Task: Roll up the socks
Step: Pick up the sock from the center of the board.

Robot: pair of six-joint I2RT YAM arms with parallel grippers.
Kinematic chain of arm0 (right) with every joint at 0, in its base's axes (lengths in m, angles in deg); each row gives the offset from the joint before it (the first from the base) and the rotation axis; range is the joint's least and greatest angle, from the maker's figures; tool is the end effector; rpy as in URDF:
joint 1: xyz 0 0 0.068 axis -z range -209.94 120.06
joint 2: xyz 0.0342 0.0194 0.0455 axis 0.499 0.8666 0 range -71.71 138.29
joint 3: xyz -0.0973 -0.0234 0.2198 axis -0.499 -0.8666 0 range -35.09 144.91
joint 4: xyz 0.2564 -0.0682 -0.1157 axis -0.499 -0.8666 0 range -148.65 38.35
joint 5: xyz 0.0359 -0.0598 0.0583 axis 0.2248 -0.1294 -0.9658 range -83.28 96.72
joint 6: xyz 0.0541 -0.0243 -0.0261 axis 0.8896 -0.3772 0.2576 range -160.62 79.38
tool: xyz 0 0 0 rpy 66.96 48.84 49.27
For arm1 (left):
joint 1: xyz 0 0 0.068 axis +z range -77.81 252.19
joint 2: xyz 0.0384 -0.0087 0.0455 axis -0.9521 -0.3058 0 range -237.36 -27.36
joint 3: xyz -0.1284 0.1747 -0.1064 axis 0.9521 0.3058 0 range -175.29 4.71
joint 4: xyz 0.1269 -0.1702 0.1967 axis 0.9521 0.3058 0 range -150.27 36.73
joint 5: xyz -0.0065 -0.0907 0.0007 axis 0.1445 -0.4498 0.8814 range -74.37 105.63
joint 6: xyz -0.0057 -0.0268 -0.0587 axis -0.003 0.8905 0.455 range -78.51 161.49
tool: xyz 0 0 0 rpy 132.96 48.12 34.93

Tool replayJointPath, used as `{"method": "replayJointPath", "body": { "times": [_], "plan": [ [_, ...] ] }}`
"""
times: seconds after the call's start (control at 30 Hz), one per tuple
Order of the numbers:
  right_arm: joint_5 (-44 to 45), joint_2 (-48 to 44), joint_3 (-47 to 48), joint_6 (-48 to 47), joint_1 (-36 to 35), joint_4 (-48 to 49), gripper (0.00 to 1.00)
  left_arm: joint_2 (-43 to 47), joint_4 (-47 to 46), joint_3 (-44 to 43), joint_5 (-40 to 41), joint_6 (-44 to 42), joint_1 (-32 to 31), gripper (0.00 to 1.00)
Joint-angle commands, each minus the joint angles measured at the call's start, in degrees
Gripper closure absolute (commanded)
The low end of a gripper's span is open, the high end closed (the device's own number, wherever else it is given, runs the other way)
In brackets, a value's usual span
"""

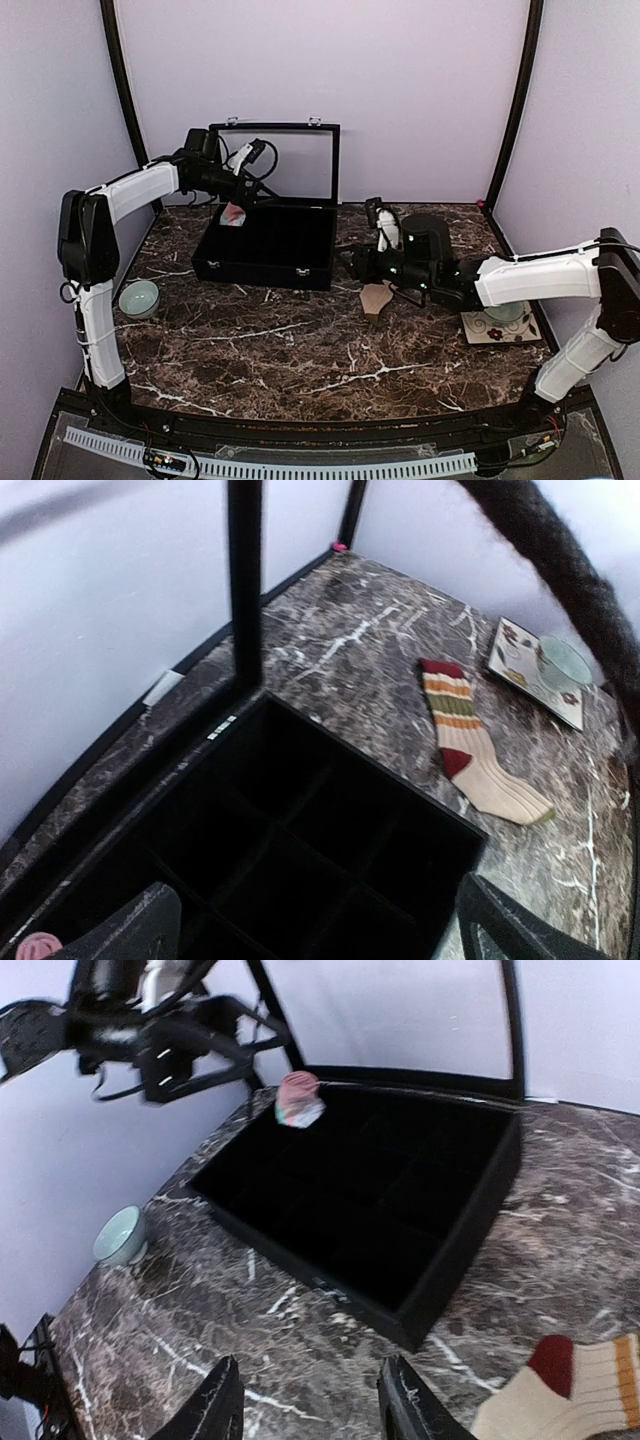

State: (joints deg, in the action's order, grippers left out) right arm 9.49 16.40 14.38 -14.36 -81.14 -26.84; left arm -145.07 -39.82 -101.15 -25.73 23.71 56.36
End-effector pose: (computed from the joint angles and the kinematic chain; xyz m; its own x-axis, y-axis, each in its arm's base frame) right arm 0.2432 0.2987 0.1904 -0.4657 0.1259 -0.8759 -0.6056 0.6764 0.4192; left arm 0.4752 -0.1696 0.2610 -0.2628 0.3128 -0.9128 0.8637 0.4980 -0.0780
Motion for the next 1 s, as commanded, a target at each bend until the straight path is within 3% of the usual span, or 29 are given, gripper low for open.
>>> {"method": "replayJointPath", "body": {
  "times": [0.0, 0.17, 0.33, 0.63, 0.97],
  "plan": [
    [9.3, -5.0, -1.1, 4.0, 5.4, -14.7, 0.55, 6.4, 13.4, 5.1, -8.3, -9.9, -2.3, 0.01],
    [9.7, -5.8, 0.0, 9.1, 14.8, -25.5, 0.56, 10.3, 21.7, 13.5, -6.9, -19.9, -6.7, 0.01],
    [5.7, -0.7, 3.8, 11.8, 24.3, -32.0, 0.58, 12.8, 26.4, 18.6, -5.1, -24.8, -8.0, 0.01],
    [4.5, 15.9, 13.4, 9.4, 29.4, -36.9, 0.64, 19.6, 29.2, 27.5, -1.9, -27.3, -7.9, 0.01],
    [7.3, 19.9, 15.8, 8.5, 31.2, -39.3, 0.67, 23.7, 29.6, 30.5, 1.0, -26.4, -7.6, 0.01]
  ]
}}
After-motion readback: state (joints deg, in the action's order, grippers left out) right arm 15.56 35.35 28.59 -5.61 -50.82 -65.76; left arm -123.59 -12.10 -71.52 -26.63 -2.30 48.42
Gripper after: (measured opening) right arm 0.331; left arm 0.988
